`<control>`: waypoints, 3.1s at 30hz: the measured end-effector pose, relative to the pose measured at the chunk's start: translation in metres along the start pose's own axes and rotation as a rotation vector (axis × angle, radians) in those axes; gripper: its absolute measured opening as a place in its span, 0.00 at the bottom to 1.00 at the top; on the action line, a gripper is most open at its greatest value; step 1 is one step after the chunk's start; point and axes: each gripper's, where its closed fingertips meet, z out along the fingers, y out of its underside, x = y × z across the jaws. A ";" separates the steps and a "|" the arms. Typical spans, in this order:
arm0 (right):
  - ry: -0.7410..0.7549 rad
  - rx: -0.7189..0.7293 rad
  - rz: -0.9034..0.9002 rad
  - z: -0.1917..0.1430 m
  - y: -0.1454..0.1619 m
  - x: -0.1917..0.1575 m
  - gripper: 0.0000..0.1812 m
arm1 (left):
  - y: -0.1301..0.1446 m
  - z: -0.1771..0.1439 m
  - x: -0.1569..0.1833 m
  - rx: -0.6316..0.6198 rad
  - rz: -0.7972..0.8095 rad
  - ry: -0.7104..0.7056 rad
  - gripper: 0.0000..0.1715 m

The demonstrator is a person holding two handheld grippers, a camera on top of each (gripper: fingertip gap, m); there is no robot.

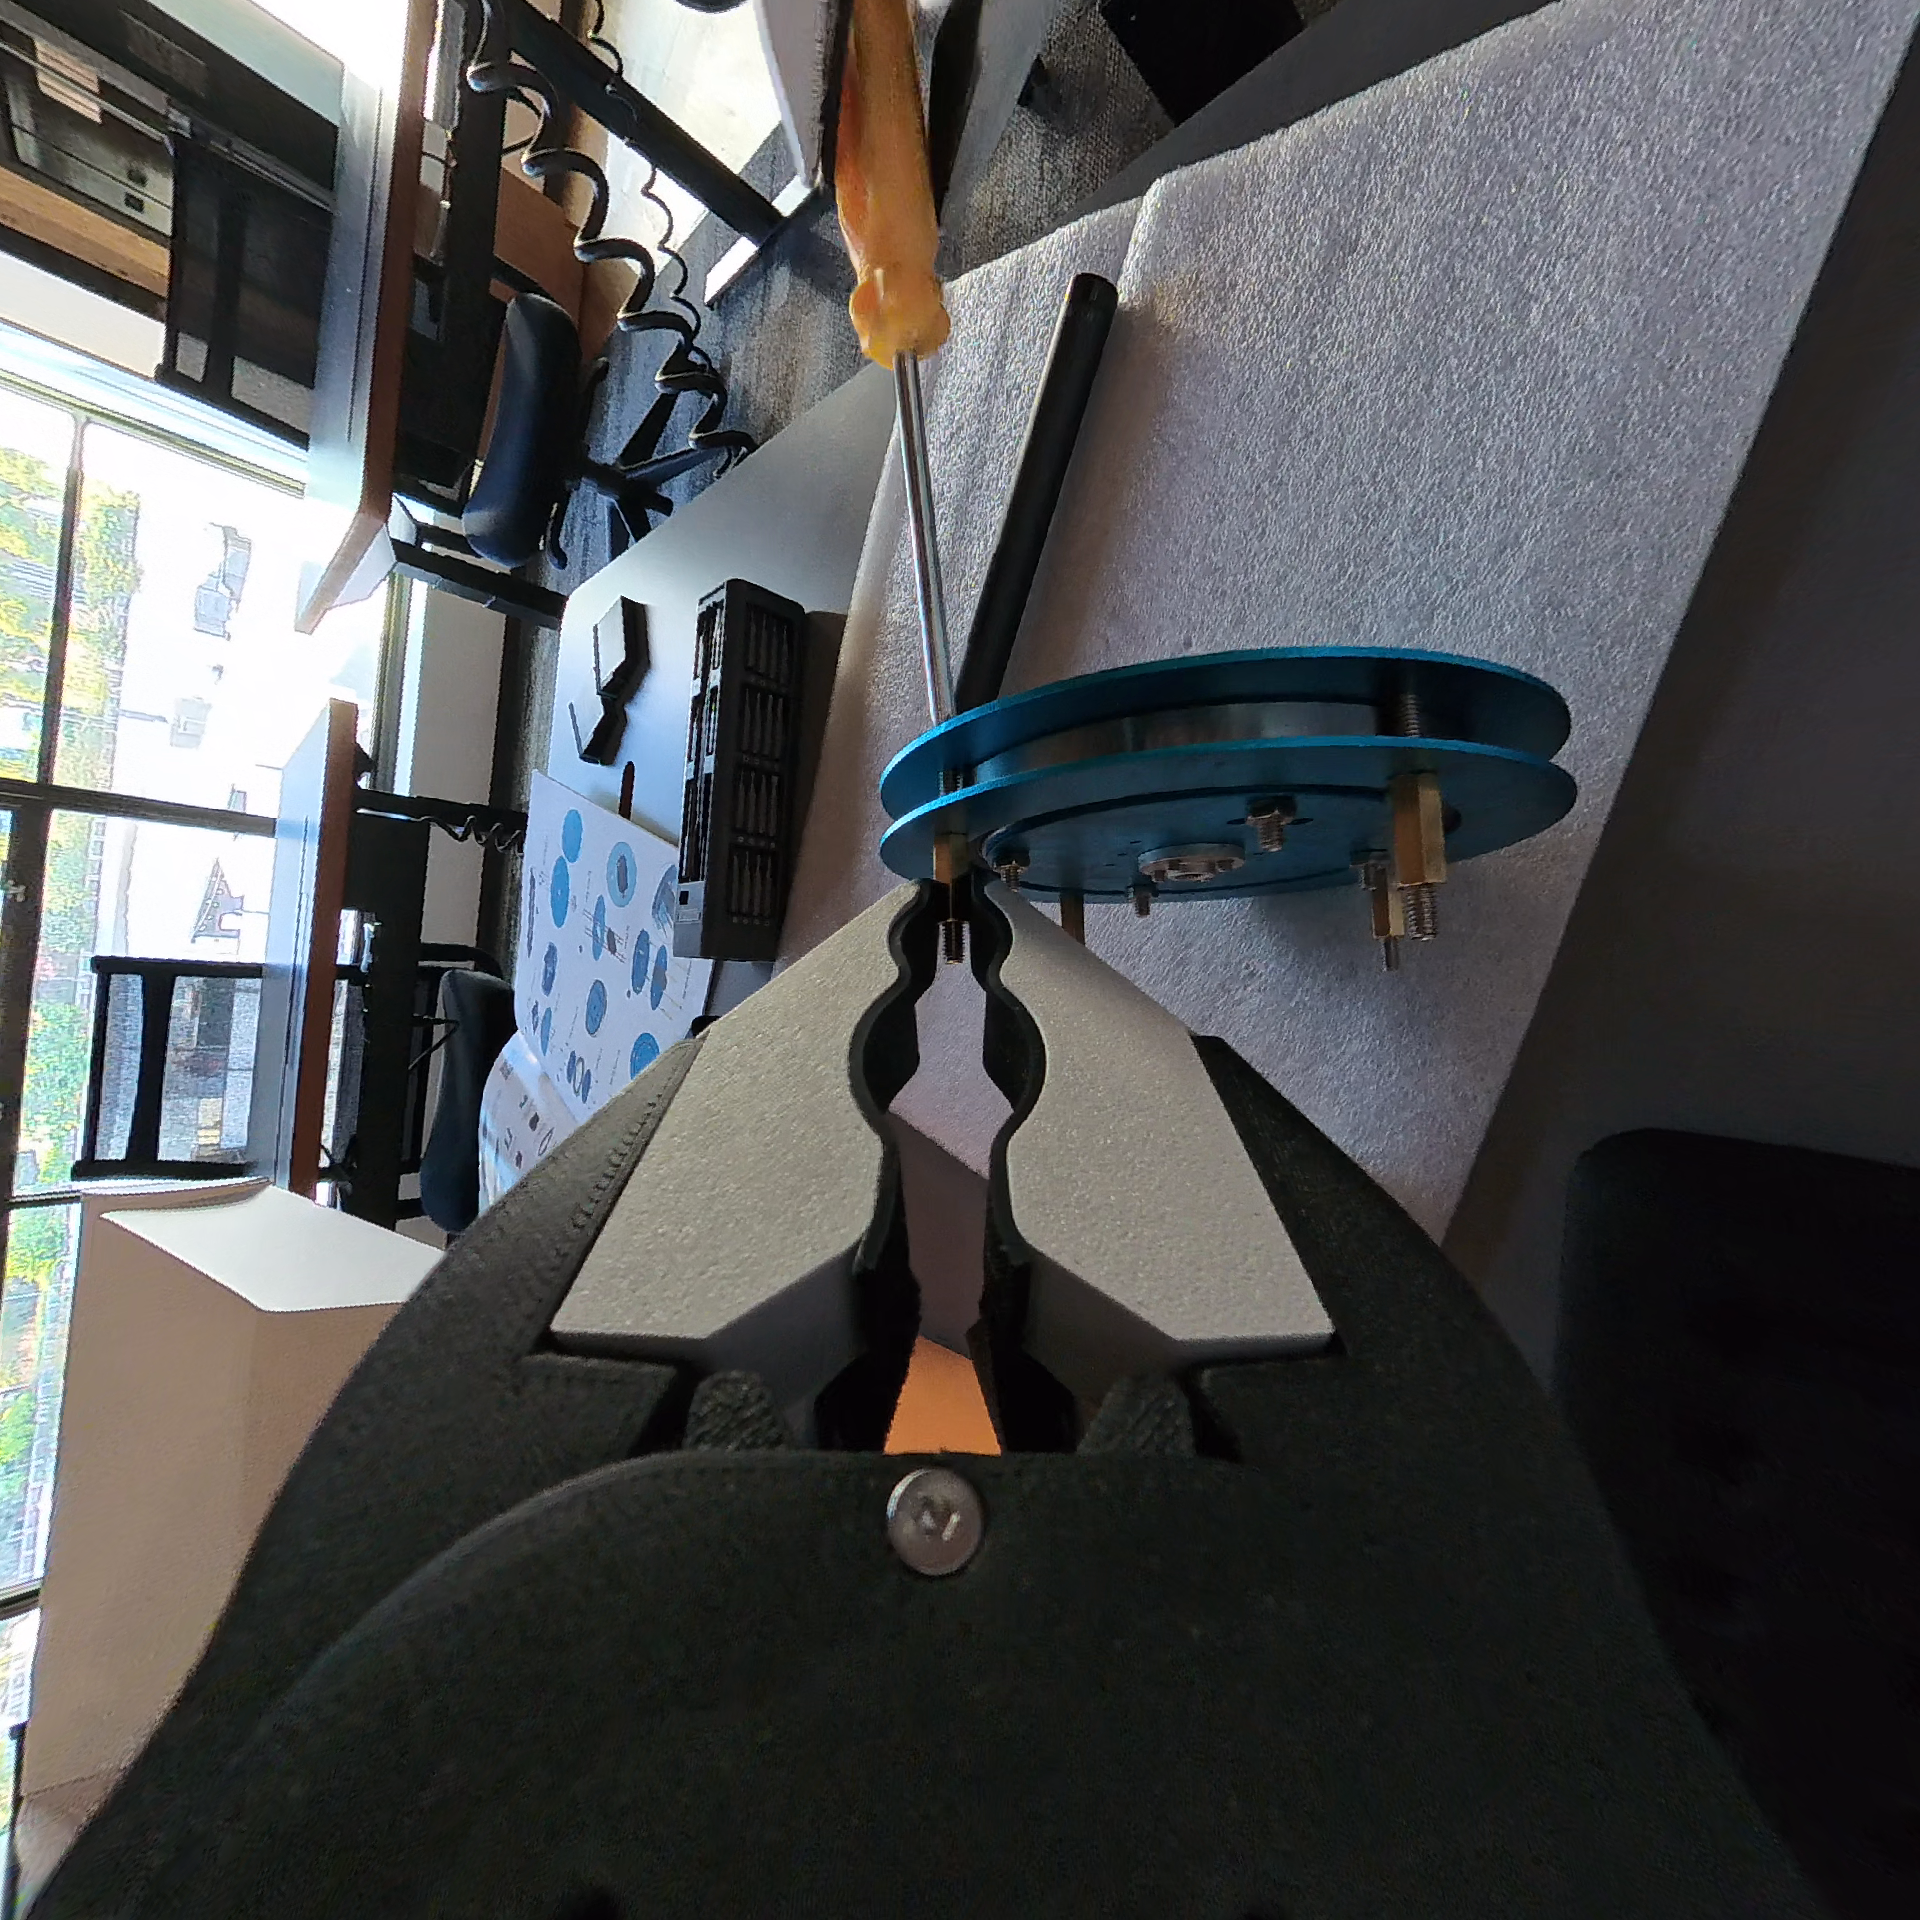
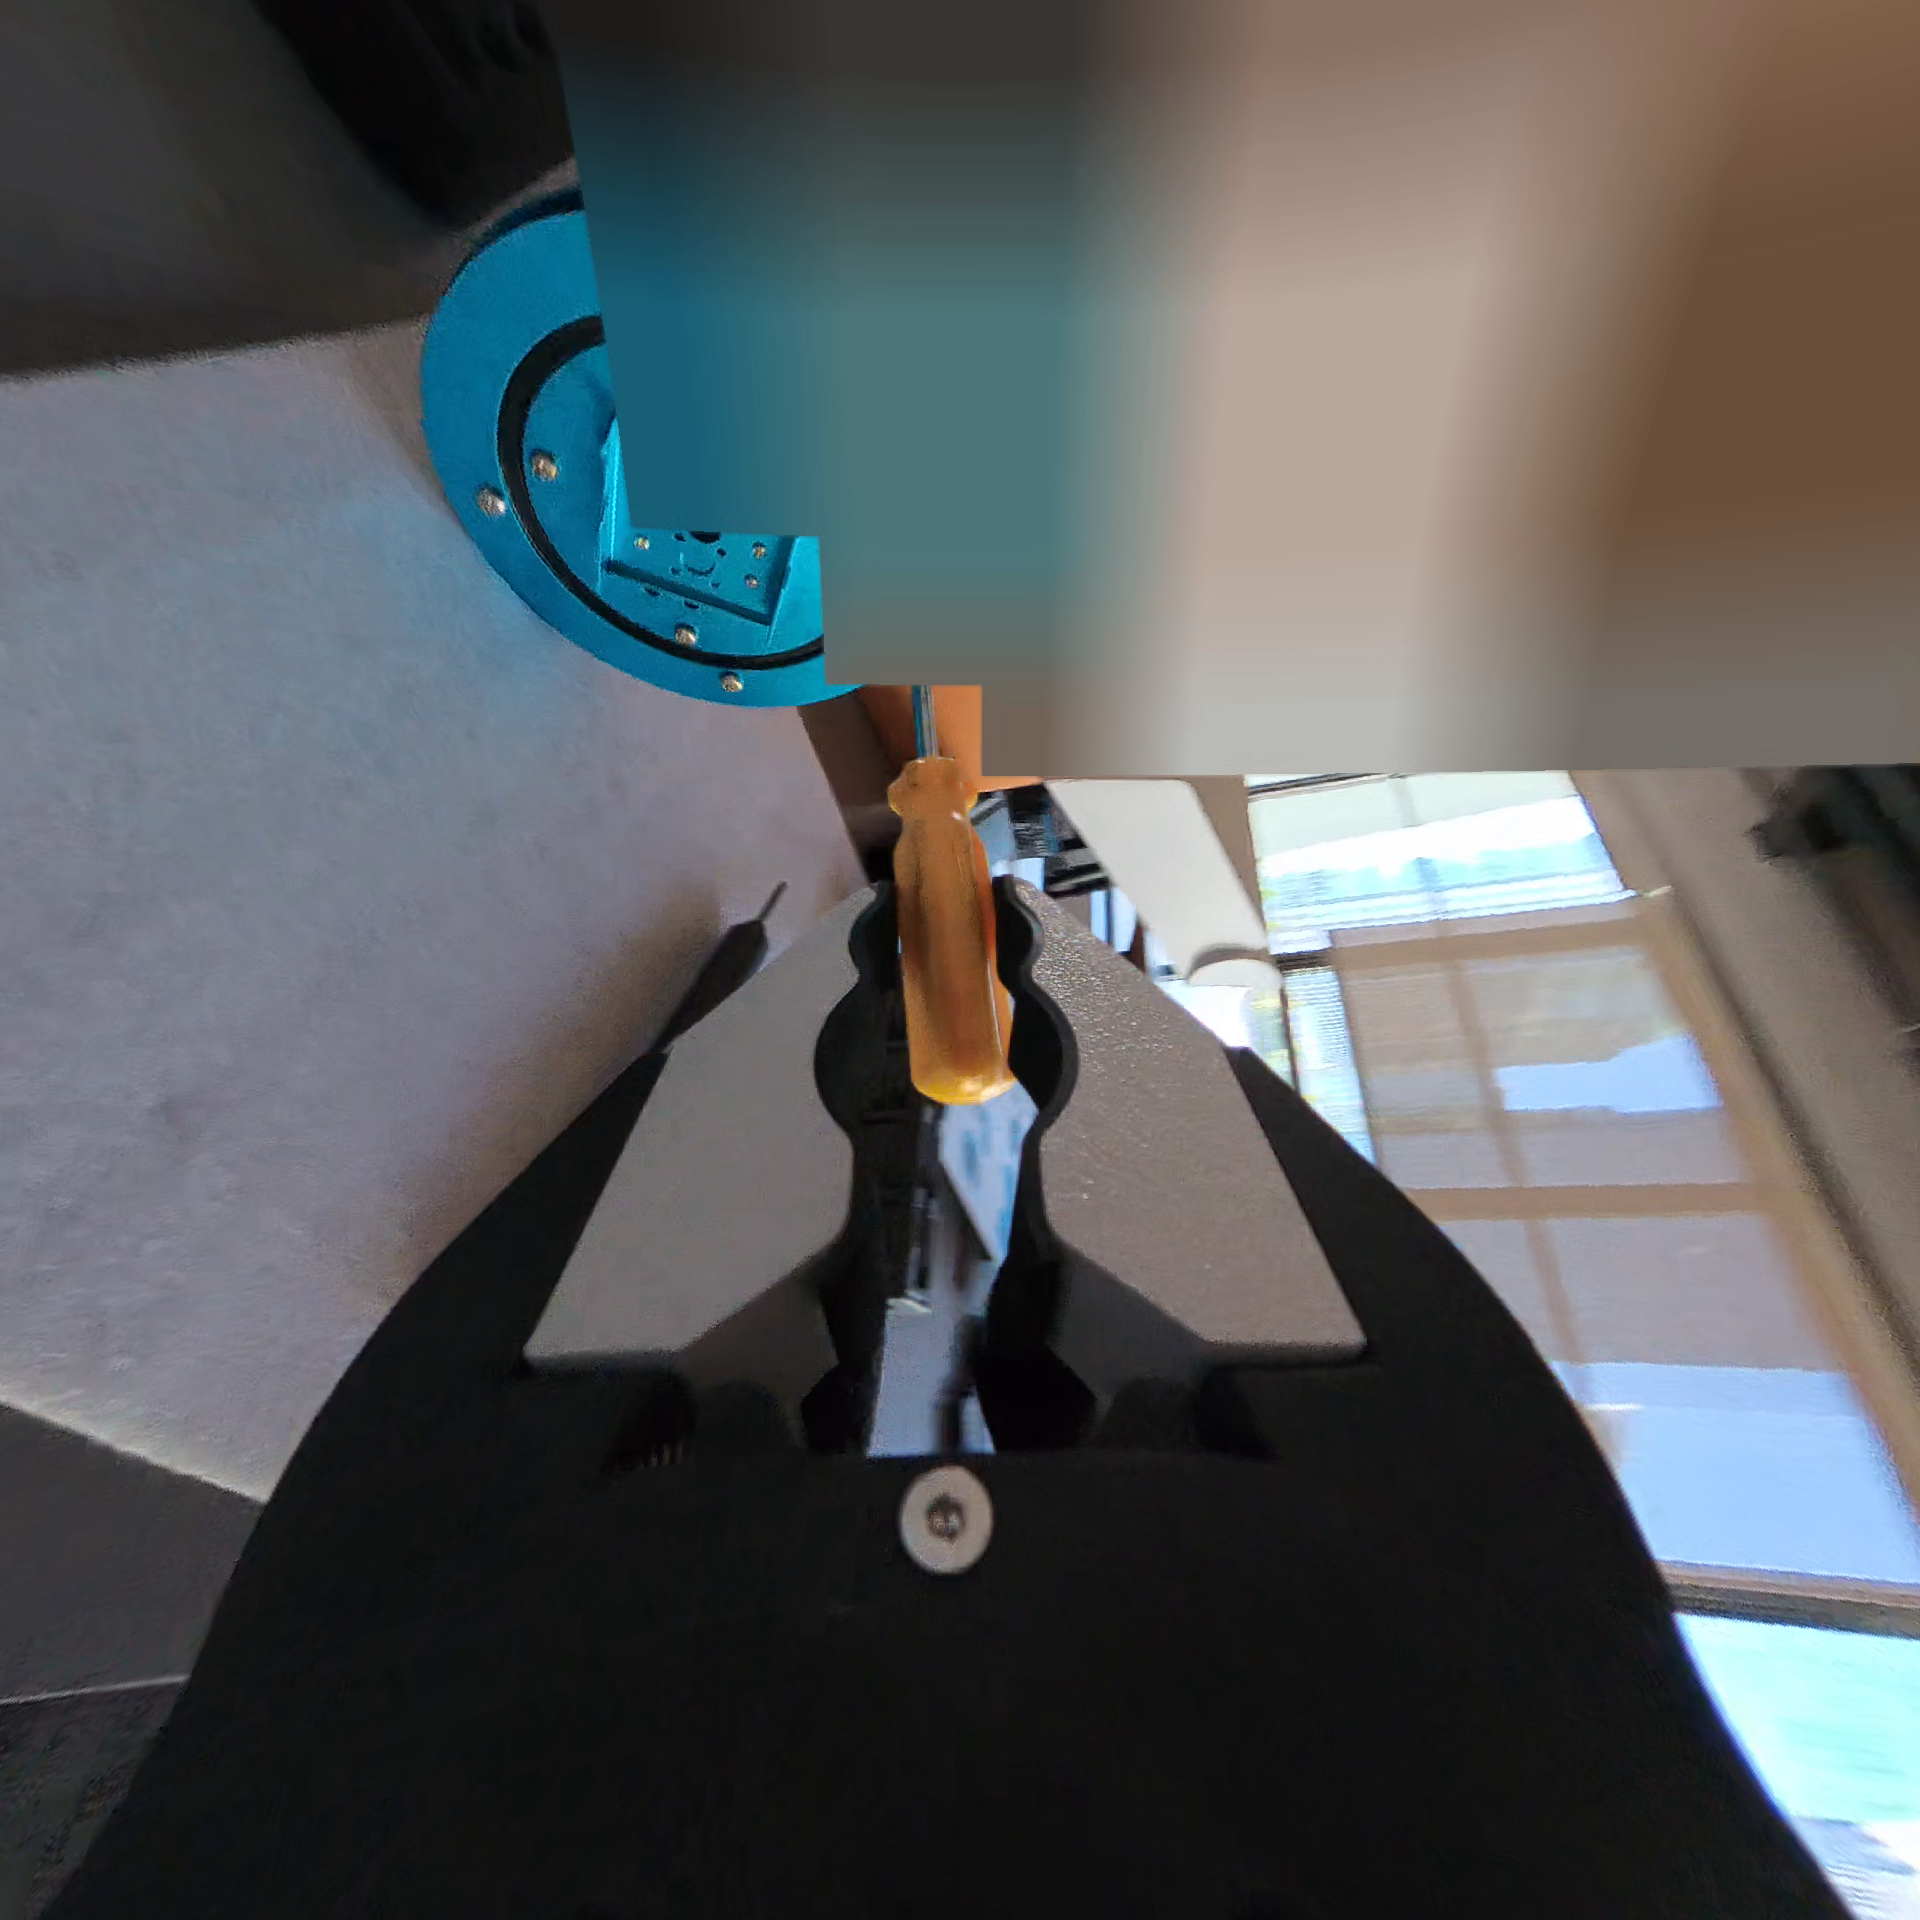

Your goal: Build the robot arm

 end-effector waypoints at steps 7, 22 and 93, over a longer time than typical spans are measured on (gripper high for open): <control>-0.089 -0.020 0.290 0.003 0.007 -0.006 0.09 | 0.000 0.000 0.000 -0.007 0.021 -0.013 0.02; -0.717 0.063 1.830 -0.006 -0.002 -0.006 0.05 | -0.007 0.001 0.000 0.011 0.077 -0.041 0.02; 0.075 -0.016 -0.021 -0.007 0.005 -0.012 0.09 | -0.004 0.003 -0.003 0.011 0.098 -0.081 0.02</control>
